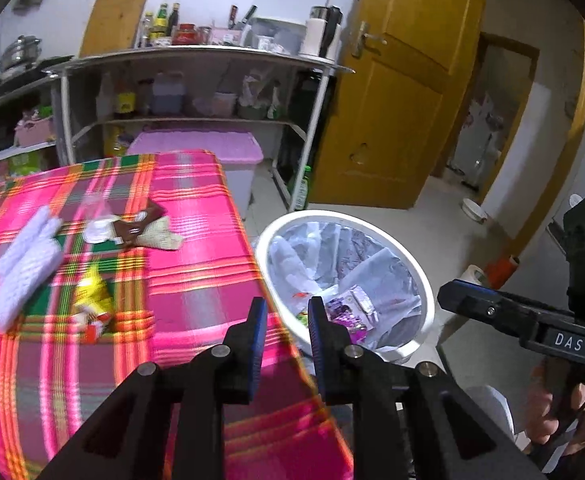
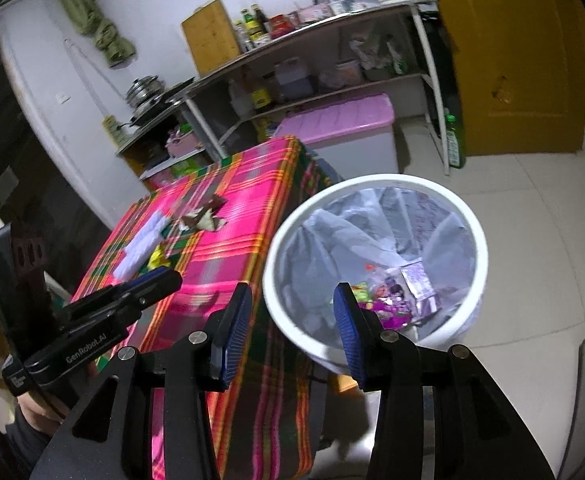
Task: Collect trash
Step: 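Open the left gripper to drop the green bag while the right releases the purple wrapper, then move both grippers back over the trash on the table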
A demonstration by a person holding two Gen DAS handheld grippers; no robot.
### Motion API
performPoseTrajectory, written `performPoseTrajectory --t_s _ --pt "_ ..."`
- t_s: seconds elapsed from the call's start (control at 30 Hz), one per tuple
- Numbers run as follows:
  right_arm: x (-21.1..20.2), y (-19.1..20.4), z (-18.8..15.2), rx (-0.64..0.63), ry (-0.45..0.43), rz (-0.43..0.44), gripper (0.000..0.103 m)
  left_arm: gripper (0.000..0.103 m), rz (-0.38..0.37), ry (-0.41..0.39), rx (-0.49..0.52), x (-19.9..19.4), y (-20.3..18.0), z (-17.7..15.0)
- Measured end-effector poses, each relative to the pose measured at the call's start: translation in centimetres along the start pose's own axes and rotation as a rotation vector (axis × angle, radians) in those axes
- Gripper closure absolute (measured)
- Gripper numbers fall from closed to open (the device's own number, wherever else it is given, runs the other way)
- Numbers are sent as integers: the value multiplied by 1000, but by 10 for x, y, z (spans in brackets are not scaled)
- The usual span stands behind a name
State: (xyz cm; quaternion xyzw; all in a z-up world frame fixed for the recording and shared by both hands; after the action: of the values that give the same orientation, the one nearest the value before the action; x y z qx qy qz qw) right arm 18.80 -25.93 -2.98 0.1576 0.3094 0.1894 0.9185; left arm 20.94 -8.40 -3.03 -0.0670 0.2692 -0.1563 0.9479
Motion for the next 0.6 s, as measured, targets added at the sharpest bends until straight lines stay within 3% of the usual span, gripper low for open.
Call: performPoseTrajectory --t_s 0.6 --pt "13 58 -16 -166 -3 84 59 82 117 -41 -45 -51 42 -17"
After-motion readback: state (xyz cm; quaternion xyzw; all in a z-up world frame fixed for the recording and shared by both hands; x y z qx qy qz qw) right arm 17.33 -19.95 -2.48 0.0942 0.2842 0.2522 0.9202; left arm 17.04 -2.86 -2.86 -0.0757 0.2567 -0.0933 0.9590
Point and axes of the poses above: each gripper's, at about its wrist camera, not at the fingertips, and x roughly the way its jaws point, y to its left, z to its top, the point moved 5 cm from there along x, roughly the way its jaws point, and after that the axes turned 11 degrees about -y, right-handed, at the moved point
